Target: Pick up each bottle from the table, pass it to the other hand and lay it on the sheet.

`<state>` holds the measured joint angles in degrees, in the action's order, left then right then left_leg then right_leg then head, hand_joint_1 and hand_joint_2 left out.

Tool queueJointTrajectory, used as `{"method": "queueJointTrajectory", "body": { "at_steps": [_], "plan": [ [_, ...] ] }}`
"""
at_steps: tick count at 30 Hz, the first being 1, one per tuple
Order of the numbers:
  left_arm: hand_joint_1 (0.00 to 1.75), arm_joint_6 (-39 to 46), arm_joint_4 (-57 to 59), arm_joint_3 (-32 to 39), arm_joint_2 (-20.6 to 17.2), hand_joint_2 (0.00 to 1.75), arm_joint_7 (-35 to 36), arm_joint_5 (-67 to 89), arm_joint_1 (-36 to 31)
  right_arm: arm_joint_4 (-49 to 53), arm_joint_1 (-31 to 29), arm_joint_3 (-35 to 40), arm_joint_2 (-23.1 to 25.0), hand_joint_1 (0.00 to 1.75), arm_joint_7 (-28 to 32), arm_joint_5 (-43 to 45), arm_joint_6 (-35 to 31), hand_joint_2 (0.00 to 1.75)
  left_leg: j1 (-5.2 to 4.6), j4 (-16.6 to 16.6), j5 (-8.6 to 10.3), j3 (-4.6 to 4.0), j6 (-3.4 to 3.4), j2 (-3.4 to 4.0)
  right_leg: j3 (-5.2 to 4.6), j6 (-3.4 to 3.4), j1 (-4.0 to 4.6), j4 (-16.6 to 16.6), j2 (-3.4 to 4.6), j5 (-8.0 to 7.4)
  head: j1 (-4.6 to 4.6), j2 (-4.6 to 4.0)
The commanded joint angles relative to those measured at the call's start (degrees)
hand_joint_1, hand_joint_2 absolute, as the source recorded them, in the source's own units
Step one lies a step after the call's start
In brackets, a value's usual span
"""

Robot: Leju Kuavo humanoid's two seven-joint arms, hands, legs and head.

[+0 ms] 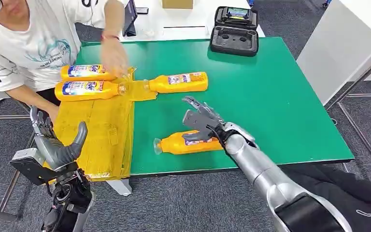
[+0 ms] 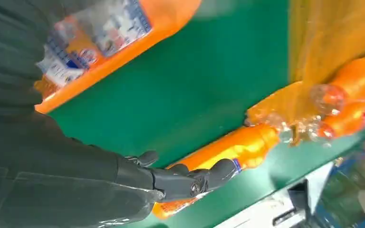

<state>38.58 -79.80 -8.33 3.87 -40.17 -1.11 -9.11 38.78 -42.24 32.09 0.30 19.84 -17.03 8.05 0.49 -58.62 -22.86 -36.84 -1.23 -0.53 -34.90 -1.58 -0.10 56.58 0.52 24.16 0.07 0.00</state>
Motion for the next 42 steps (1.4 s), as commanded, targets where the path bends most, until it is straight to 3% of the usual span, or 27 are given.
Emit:
{"method": "queueJointTrajectory", "body": {
  "at_steps": [1,11,24,35,42],
  "plan": [
    [0.00,0.19,4.02,0.56,-1.12,1.75,0.17,-0.25,-1.09,5.77,-6.31,7.70,-7.86,0.00,-5.97,-2.02,9.91,1.75,-0.07,0.00,-0.09,0.17,0.01,0.01,0.15,-0.01,-0.06,0.04,-0.06,0.11,0.02,0.00],
    [0.00,0.44,4.08,1.19,-1.41,1.75,0.17,-0.58,-0.53,4.66,-7.69,11.80,-9.46,0.00,-4.49,-2.21,17.30,1.75,-0.05,0.05,-0.10,0.26,0.02,0.11,0.23,0.01,-0.04,-0.02,0.03,0.09,0.02,0.00],
    [0.00,0.64,6.25,1.72,-0.90,1.75,0.17,-0.77,-1.91,-0.83,-10.41,17.28,-7.42,0.00,-2.91,-4.13,20.59,1.75,-0.05,0.05,-0.08,0.24,0.01,0.07,0.21,0.00,-0.03,-0.01,0.00,0.08,0.00,0.00],
    [0.00,0.89,7.11,1.74,-0.64,1.75,0.17,-0.86,-0.73,-5.70,-10.82,20.38,-5.20,0.00,-3.50,-7.13,15.65,1.75,-0.04,0.06,-0.06,0.21,0.01,0.07,0.19,0.00,-0.03,-0.03,0.01,0.06,0.02,0.00],
    [0.00,0.83,6.99,1.76,-0.47,1.75,0.17,-1.53,-0.08,-5.05,-8.26,21.33,-7.29,0.00,-3.40,-8.64,13.12,1.75,-0.01,0.10,-0.06,0.29,0.00,-0.02,0.30,0.00,0.01,-0.10,-0.09,0.08,0.00,0.00]
  ]
}}
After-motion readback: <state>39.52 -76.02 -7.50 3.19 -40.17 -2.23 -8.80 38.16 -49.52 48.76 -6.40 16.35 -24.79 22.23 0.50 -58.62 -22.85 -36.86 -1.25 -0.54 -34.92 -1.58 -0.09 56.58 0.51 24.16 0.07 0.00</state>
